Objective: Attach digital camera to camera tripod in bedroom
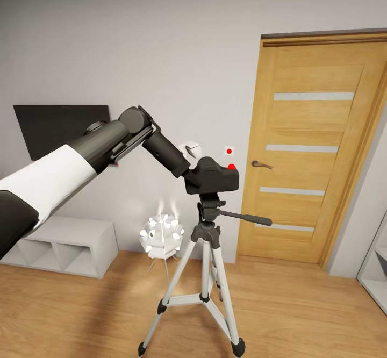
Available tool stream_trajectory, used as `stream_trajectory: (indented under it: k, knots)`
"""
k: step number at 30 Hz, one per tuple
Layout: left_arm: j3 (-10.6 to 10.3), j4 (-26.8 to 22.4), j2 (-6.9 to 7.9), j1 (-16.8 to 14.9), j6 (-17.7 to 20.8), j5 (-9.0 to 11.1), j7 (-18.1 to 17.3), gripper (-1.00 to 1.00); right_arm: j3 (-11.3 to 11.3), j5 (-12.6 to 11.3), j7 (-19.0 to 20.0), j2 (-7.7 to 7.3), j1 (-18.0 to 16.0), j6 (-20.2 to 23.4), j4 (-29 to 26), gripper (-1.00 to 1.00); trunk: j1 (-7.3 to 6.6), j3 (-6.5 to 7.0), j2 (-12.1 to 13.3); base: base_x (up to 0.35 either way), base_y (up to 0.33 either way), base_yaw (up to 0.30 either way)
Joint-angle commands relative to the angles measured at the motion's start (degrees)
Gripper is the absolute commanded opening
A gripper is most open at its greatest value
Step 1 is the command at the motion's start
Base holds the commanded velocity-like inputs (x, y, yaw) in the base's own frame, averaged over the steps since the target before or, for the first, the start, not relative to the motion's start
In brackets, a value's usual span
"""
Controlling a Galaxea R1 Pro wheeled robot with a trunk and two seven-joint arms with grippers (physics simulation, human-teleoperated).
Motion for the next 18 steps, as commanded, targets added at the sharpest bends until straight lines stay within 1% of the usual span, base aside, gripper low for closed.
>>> stream_trajectory:
  k: [1,15,18]
  knots:
    - [-0.16,-0.03,0.07,-0.06,0.45,0.2,-0.14,-1.0,-0.09,-0.26,0.07,0.0,-0.09,-0.45,0.26,1.0,0.02,-0.03,-0.05,0.0,0.0,0.0]
    - [-0.15,-0.13,0.13,-0.06,0.45,0.18,-0.14,-1.0,0.15,-0.13,-0.02,0.0,-0.09,-0.41,0.26,1.0,0.02,-0.03,-0.05,0.0,0.0,0.0]
    - [-0.12,-0.12,0.13,-0.06,0.45,0.19,-0.14,-1.0,0.28,0.07,-0.48,-0.19,-0.09,-0.42,0.23,1.0,0.02,-0.03,-0.05,0.0,0.0,0.0]
